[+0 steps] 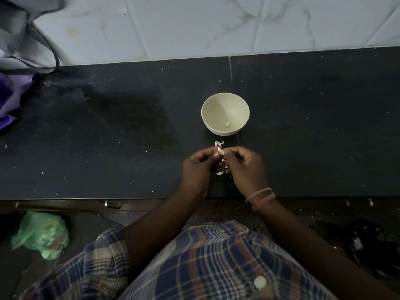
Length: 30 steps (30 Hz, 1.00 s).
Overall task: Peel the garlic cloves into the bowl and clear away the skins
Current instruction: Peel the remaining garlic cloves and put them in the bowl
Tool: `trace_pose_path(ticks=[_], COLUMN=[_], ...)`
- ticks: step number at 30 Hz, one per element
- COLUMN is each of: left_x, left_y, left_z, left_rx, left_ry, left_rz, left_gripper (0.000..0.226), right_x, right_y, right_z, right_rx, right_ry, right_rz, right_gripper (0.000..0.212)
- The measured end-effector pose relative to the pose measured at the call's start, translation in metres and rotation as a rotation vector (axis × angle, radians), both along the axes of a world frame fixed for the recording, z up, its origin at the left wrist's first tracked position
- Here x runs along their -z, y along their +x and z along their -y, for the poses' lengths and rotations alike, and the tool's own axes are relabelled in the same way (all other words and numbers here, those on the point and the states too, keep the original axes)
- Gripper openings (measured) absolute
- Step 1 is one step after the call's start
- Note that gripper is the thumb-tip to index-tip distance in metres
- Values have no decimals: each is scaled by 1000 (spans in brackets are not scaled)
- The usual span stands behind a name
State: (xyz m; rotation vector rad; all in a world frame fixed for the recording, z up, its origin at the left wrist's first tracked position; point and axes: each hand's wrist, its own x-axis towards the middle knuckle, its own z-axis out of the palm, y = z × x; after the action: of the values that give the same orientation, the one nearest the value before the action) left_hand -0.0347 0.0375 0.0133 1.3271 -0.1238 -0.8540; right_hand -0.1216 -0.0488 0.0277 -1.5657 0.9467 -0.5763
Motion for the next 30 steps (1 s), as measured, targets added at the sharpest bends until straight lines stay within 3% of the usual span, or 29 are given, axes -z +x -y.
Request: trace_pose_path(ticks=[14, 26, 30], left_x=[5, 4, 2], left_y=[2, 3, 2], left_z=[2, 0, 2], left_rx=[20, 40, 23], left_ry=[-76, -51, -49], left_rz=[-57, -13, -23], left_gripper=[24, 18, 21], right_x=[-13, -24, -25], right_y=[-2, -1, 2], right_z=[4, 14, 13], right_rx=[-31, -160, -176], right_ry=[-131, -21, 40], right_rz=[-3, -174, -146], right_gripper=[9, 11, 12])
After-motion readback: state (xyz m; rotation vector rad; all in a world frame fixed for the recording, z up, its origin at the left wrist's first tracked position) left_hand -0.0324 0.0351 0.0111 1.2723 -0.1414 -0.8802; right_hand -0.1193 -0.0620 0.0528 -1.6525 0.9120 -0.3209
